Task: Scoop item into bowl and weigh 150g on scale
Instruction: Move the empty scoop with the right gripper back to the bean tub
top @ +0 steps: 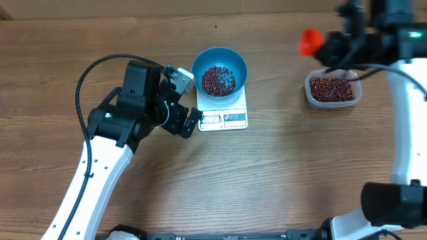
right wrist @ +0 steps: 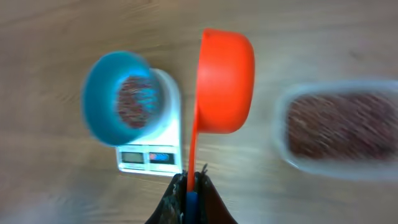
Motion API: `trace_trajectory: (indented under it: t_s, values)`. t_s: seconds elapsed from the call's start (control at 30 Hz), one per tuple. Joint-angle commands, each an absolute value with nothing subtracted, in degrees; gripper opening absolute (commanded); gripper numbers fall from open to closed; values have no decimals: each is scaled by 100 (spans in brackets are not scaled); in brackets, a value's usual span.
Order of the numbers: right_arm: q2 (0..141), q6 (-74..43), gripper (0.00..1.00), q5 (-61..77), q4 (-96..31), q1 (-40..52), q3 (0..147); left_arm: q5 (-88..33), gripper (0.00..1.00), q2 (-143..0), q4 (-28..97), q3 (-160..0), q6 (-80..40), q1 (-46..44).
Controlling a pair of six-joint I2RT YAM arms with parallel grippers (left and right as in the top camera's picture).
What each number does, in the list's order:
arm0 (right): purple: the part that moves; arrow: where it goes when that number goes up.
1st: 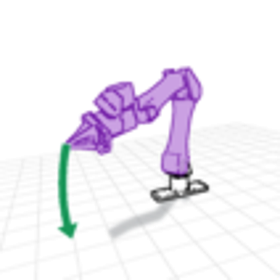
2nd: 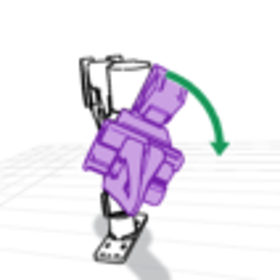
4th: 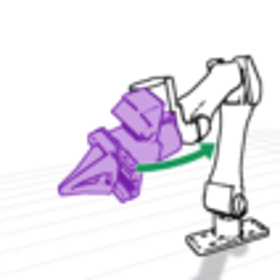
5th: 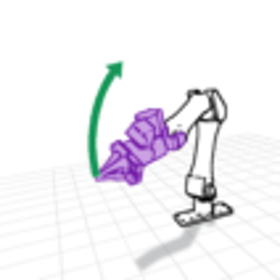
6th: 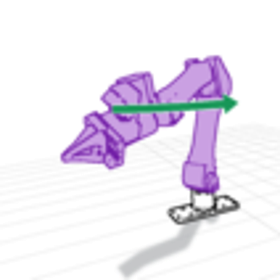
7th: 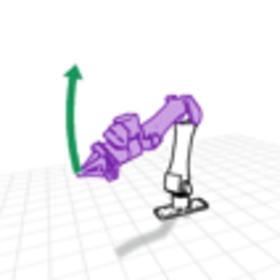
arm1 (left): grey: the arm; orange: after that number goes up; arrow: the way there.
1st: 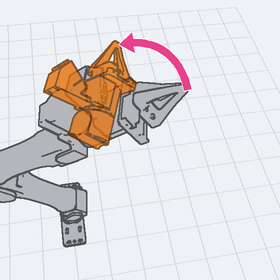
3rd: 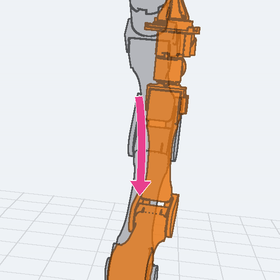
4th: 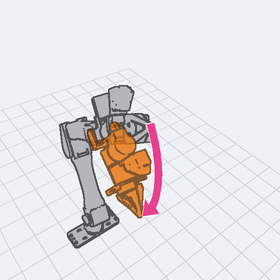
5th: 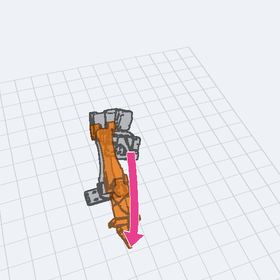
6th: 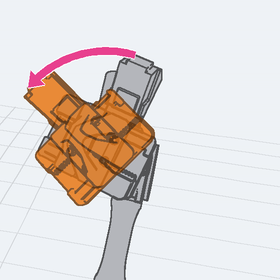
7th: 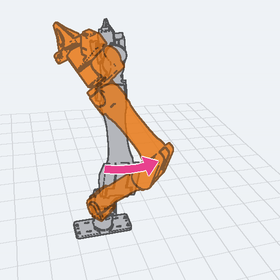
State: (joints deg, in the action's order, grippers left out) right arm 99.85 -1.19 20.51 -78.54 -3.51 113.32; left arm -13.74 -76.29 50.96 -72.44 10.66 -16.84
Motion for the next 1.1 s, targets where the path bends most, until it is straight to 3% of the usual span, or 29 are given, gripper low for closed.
trace_trajectory:
  t_s: [0.0,0.27,0.6,1.07]
  values:
    - [9813,51,4,1800,-8184,-1079,11472,-1400,100,-7662,5074,-7247,1004,-1664]
    - [9845,563,4,1592,-8427,-1769,11039,-1400,100,-7662,5074,-7247,1004,-1662]
    - [10001,764,4,1282,-7428,-1776,9673,-1400,100,-7662,5074,-7247,1004,-1662]
    - [10667,1098,4,1293,-6506,-1769,9006,-1400,99,-7662,5074,-7247,1004,-1664]
